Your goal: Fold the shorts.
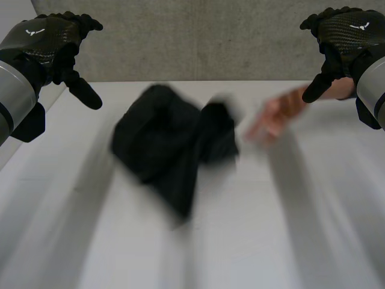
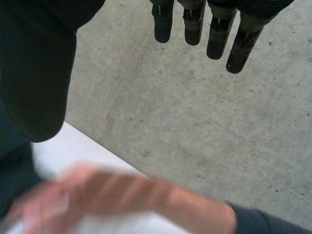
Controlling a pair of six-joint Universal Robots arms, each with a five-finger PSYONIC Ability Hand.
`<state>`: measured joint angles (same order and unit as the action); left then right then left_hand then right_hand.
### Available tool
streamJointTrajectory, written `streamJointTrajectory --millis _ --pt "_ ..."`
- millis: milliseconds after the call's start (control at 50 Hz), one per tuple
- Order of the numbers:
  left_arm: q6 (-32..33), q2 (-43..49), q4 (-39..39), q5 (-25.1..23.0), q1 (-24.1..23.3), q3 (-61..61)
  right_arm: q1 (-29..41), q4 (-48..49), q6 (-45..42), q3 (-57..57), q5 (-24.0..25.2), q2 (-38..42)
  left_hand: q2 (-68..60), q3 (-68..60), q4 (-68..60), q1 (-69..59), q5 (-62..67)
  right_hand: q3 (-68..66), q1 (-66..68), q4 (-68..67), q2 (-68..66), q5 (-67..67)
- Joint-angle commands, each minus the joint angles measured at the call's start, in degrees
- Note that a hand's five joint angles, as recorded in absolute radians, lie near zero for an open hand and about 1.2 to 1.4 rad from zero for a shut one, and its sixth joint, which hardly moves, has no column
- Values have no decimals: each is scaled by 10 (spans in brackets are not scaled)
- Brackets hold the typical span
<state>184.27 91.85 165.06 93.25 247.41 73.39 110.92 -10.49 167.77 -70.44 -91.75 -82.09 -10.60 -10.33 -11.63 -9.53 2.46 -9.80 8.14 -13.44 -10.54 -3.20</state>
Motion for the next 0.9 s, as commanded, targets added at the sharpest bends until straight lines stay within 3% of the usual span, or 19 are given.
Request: streamJointTrajectory --millis 20,320,400,500,580,680,760,900 --pt "0 0 0 0 0 0 0 6 0 -2 1 0 6 3 16 -5 -25 -2 19 34 5 32" --pt "4 12 -1 1 0 -1 0 6 -3 -4 8 5 6 3 16 -5 -24 -2 19 34 5 32" --pt "11 34 -2 3 0 -5 0 -3 -23 -5 43 9 2 -1 12 -9 -21 -2 19 34 5 32" --pt "62 80 -4 5 1 -6 17 -44 -115 -25 115 31 -1 -4 9 -12 -17 -2 19 34 5 32" --pt "113 118 -8 13 -9 4 39 -74 -194 -47 132 53 -21 -24 -11 -32 3 -2 19 34 5 32" --pt "124 170 -11 81 -78 36 62 -74 -224 -59 127 83 -28 -31 -18 -39 9 -2 19 34 5 32" --pt "122 192 10 145 -103 69 63 -60 -221 -72 124 103 -33 -36 -23 -44 15 -2 19 34 5 32" --pt "122 261 77 169 -109 105 63 -5 -221 -109 123 120 -63 -66 -53 -74 45 -2 19 34 5 32"
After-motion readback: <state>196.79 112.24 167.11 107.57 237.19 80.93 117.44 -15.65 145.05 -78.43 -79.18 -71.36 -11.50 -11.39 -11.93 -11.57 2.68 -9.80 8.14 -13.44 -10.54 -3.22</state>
